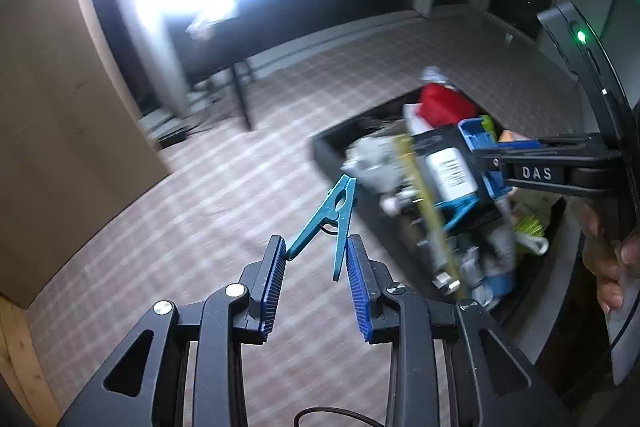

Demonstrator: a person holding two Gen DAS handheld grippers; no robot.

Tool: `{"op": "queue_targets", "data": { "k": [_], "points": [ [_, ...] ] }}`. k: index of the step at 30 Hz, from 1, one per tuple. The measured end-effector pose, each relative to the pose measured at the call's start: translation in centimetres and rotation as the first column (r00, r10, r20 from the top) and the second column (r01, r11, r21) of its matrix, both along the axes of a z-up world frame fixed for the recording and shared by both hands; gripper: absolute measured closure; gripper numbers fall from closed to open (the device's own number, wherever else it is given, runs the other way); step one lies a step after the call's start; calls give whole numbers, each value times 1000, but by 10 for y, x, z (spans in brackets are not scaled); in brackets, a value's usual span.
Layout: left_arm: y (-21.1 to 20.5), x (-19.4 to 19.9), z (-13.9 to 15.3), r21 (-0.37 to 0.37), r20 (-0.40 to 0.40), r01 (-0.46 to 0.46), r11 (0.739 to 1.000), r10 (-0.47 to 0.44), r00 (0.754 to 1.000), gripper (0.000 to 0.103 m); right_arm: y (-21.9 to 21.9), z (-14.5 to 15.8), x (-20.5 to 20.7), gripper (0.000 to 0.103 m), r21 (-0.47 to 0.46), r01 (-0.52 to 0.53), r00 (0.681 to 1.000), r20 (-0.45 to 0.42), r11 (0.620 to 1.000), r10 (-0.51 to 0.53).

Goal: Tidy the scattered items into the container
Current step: 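Carry clothespin and phone stand over the black bin and open both tools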

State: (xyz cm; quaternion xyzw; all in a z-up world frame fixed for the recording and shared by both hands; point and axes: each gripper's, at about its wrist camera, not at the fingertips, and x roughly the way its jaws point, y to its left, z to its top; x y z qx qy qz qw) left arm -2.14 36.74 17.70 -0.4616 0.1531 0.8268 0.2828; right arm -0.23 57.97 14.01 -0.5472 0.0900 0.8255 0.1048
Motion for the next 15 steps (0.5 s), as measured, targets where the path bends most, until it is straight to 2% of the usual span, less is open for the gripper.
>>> {"op": "queue_targets", "data": {
  "k": [6,12,13,15],
  "points": [
    [78,6,-6,31,39,-30,999,29,999,74,71,-3,0,68,6,-4,1000,9,1000,4],
    [132,10,-19,41,74,-40,998,37,997,74,100,-7,-4,67,3,-53,998,14,999,53],
    [142,10,-21,46,96,-39,998,34,995,71,104,-8,-4,67,-3,-60,998,13,998,60],
    [154,9,-25,27,109,-57,998,54,993,35,114,-9,-6,63,-18,-74,997,12,997,74]
  ]
}}
